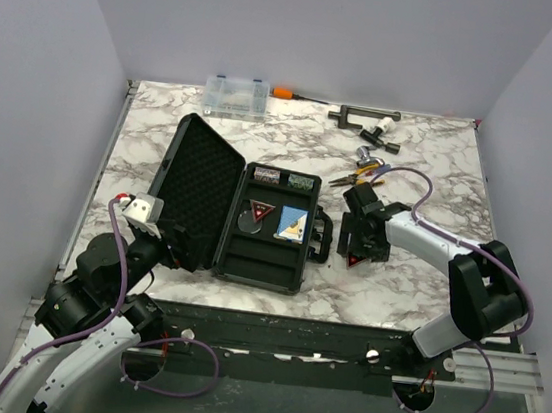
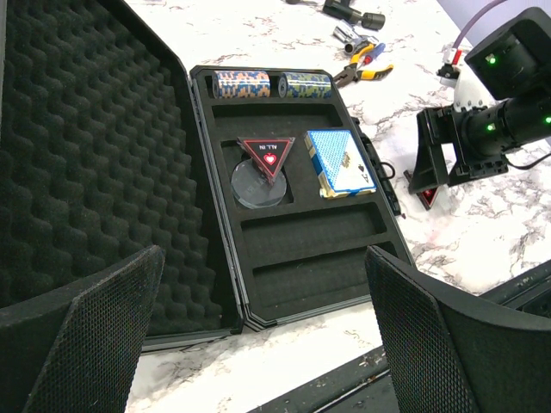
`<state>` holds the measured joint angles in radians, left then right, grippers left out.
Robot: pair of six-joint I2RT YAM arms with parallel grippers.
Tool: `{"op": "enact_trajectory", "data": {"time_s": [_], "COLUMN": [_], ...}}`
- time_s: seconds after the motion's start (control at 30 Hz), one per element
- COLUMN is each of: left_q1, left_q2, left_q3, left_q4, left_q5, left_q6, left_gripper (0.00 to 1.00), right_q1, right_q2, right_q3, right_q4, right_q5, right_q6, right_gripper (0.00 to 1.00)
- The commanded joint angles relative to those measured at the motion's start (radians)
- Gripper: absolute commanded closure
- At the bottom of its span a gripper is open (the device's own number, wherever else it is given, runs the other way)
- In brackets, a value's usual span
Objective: Pack up texas hold em set
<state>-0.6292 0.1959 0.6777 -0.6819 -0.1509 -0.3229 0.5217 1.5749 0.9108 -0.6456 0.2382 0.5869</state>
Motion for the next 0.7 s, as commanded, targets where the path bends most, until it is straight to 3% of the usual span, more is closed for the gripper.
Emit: {"op": "enact_trajectory", "data": {"time_s": [0.0,0.2,0.4,0.67], "left_q1": [0.003,0.003,0.003,0.003], "left_q2": [0.008,0.013,0.019,0.018], "left_q3": [-0.007,-0.008,-0.006,-0.008], "left_q4": [0.008,0.007,0.007,0.007], "left_q5": [-0.008,-0.006,-0.006,-0.009], "left_q6": [0.014,0.016,0.015,0.016], "left_gripper": [0.02,0.02,0.02,0.02], "right_q1": [-0.005,-0.006,-0.005,-0.005], "right_q2": [-0.012,0.008,0.051,0.040], "right_q3": [-0.040,-0.038,0.040,0.017], "right_q4": [0.012,0.040,-0.023,-0.012], "right_q5": [-0.057,-0.064,0.031,0.043], "right_q6": [0.006,0.003,0.001,-0.016], "right_gripper": [0.22,0.23,0.13,0.15]}}
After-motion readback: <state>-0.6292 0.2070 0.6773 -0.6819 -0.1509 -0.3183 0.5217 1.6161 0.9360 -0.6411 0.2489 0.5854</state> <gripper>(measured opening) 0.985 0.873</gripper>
